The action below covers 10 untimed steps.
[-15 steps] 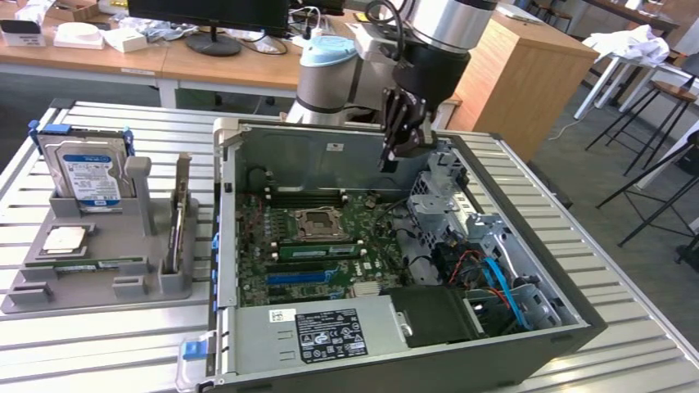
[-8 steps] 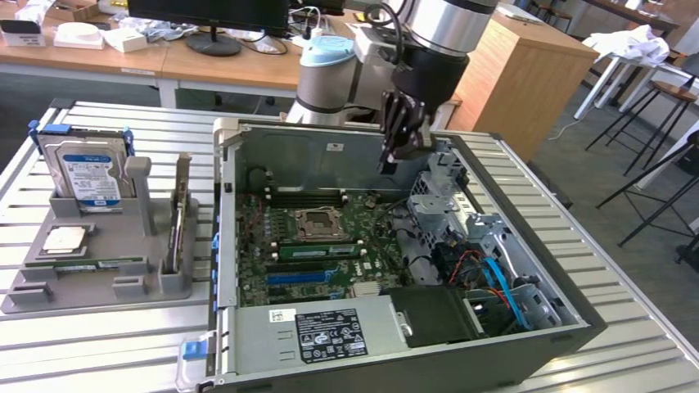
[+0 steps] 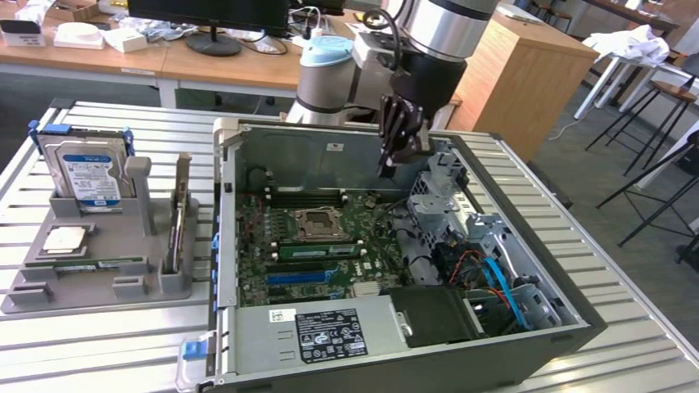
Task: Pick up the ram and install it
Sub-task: 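Press down the ram until it locks into place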
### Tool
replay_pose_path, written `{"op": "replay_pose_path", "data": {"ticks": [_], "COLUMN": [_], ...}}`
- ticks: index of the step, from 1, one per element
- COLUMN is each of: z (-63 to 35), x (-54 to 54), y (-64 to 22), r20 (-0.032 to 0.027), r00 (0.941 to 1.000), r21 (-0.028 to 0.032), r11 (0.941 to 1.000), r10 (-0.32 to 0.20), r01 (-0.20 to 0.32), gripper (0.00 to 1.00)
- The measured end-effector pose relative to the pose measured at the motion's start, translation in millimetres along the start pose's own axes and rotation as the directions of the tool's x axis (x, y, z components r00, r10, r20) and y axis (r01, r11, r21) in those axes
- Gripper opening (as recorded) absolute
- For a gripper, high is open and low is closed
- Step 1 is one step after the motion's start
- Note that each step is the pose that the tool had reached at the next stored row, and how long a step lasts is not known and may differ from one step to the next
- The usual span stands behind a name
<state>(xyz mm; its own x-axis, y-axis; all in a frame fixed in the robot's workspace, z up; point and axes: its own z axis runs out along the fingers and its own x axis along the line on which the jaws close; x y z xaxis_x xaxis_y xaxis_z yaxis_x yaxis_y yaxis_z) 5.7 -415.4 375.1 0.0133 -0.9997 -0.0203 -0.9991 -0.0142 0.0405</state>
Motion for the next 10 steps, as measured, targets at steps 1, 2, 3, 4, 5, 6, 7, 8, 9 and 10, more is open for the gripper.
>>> {"op": "replay_pose_path", "data": {"ticks": [1,2,3,4,5,6,7,8,9,10], "z": [0.5,0.9,1.4,2.0,2.6,3.2,3.9,4.7,5.7,6.9], "x": [0.0,0.0,0.0,0.1,0.1,0.1,0.1,0.1,0.2,0.2], "y": [0.0,0.0,-0.1,-0.1,-0.1,-0.1,-0.2,-0.2,-0.2,-0.3], "r20": [0.0000,-0.0001,0.0000,0.0001,0.0000,0.0001,0.0001,0.0000,0.0000,0.0000], "r00": [1.0000,1.0000,1.0000,1.0000,1.0000,1.0000,1.0000,1.0000,1.0000,1.0000], "r21": [0.0000,0.0000,0.0000,0.0000,0.0000,0.0000,0.0000,0.0000,0.0000,0.0000], "r11": [1.0000,1.0000,1.0000,1.0000,1.0000,1.0000,1.0000,1.0000,1.0000,1.0000], "r10": [0.000,0.000,0.000,0.000,0.000,0.000,0.000,0.000,0.000,0.000], "r01": [0.000,0.000,0.000,0.000,0.000,0.000,0.000,0.000,0.000,0.000], "gripper": [0.10,0.10,0.10,0.10,0.10,0.10,0.10,0.10,0.10,0.10]}}
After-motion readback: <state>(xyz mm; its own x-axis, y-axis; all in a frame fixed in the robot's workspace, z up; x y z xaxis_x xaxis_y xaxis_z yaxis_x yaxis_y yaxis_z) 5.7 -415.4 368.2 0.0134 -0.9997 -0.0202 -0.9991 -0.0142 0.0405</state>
